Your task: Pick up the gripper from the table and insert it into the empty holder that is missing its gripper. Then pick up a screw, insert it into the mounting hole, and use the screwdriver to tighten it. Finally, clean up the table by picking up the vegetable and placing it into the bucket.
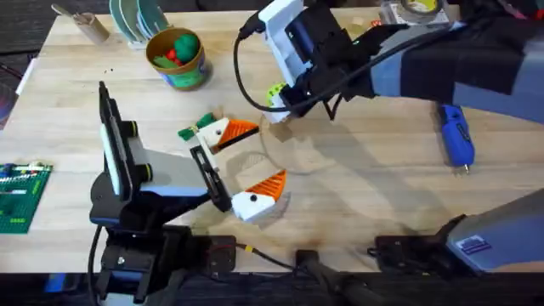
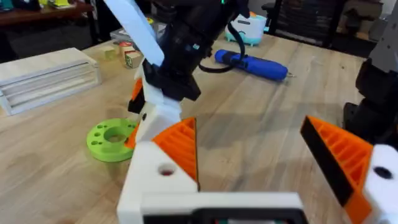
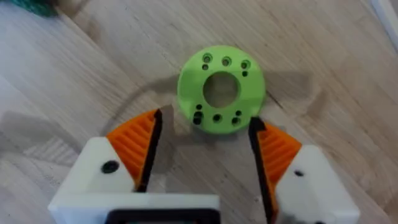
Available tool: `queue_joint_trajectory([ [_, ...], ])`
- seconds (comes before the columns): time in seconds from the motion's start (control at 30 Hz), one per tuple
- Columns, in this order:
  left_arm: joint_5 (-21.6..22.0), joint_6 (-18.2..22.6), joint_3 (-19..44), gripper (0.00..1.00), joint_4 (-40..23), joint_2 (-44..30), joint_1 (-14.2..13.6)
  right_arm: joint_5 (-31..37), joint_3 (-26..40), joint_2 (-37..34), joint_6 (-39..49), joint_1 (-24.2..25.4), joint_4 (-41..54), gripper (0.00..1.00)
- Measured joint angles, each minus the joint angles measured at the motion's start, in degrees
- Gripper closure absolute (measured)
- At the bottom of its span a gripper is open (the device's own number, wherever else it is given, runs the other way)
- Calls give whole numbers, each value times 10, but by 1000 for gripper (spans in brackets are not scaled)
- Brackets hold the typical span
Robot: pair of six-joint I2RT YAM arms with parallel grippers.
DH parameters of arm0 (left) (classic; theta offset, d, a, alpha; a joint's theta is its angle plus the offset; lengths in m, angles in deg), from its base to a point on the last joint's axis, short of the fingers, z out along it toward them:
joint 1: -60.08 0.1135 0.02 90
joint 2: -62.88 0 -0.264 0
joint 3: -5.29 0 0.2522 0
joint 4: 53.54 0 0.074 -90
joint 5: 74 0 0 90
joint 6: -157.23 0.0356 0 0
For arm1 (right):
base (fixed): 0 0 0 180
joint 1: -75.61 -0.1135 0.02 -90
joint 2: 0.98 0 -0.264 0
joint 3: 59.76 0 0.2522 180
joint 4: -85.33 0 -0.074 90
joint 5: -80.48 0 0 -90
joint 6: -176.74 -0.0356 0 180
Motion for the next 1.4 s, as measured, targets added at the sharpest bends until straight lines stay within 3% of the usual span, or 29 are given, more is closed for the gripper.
queue_joint_trajectory([
  [0.27, 0, 0, 0, 8, 0, 0, 0, 0, 4, 0, 1, -4, 23, 178],
  [0.73, 0, 0, 0, 8, 0, 0, 0, 26, 75, -27, -10, -16, 93, 159],
  [1.4, 0, 0, 0, 8, 0, 0, 0, 52, 75, -59, -9, -28, 86, 323],
])
